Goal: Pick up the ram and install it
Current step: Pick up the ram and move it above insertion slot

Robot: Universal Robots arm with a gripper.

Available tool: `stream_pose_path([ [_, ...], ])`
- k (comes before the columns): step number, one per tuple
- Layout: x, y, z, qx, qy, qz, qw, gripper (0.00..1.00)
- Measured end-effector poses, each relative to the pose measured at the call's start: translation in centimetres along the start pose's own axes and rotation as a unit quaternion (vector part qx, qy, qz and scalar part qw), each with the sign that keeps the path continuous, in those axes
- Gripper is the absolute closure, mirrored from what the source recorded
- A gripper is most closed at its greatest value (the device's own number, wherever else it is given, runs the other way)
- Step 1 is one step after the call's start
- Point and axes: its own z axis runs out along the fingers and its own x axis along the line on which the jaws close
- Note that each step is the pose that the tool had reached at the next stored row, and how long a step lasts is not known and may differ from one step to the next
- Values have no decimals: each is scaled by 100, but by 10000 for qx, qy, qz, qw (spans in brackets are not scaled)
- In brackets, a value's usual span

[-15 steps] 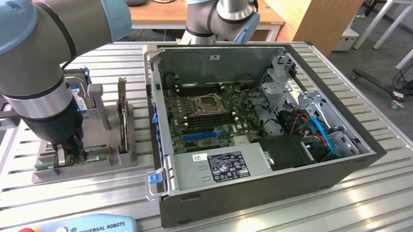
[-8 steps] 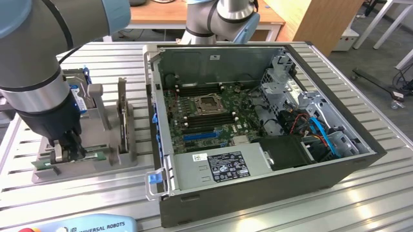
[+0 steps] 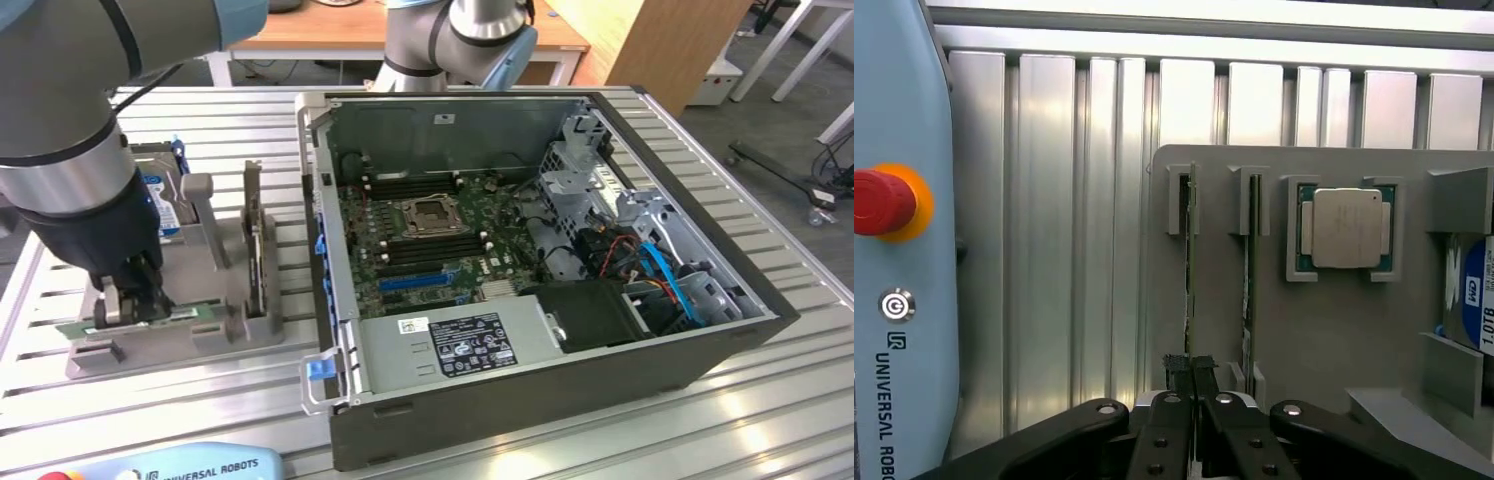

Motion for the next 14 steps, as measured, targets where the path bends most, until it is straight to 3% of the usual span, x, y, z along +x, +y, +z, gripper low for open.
stream_pose_path([
  [14,-8,1,-416,0,0,0,10000,88],
])
